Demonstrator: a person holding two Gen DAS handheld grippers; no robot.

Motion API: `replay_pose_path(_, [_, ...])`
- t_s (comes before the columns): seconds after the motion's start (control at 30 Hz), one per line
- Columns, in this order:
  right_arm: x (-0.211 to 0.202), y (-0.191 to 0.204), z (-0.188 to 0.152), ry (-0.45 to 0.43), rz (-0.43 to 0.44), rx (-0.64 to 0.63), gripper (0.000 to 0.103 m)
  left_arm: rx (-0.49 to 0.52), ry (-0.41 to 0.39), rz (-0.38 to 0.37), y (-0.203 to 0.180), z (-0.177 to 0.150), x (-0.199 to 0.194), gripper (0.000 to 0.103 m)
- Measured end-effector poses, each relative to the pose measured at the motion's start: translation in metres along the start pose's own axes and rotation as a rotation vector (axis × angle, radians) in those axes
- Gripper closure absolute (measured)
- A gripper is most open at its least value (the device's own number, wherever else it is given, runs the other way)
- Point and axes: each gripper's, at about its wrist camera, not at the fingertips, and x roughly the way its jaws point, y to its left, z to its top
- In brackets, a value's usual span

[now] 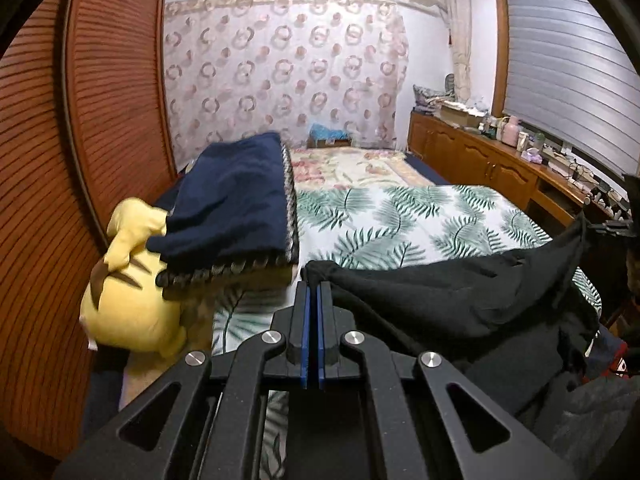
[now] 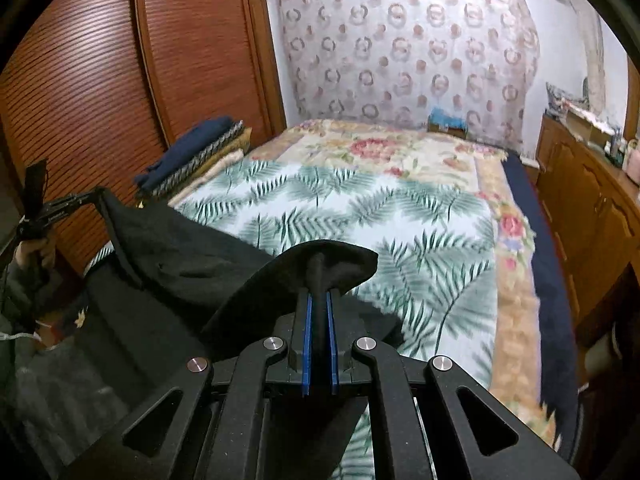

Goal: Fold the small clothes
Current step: 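Lift the shirt with both grippers and fold it over toward the hem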

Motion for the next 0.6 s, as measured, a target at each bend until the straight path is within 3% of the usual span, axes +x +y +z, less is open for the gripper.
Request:
replay_pose_path(0.2, [0.015,0.002,-0.006,0.071,-0.02,0.023,0.096,-0.01,0.045,0.018,0.003,-0.015,0.012,0.099])
replay_pose_path(0.3, [0.015,0.007,0.01,0.069,-0.042,0.013,0.092,-0.009,0.039,0.027,0.006,-0.011,0.015,0.097])
replay_pose_path(0.43, [0.001,0.019,0.022,0.06,-0.08,-0.014,0.079,-0.019,0.013,0.016,0.008,-0.001,0.02,0.061])
replay_pose_path(0.5, [-0.004,0.02,0.027,0.038,-0.102,-0.034,0.071,-0.016,0.011,0.003,0.008,0.005,0.027,0.056])
replay_pose_path(0.6, [-0.004,0.017,0.03,0.019,-0.114,-0.032,0.054,0.0,0.029,-0.01,0.007,0.014,0.044,0.032])
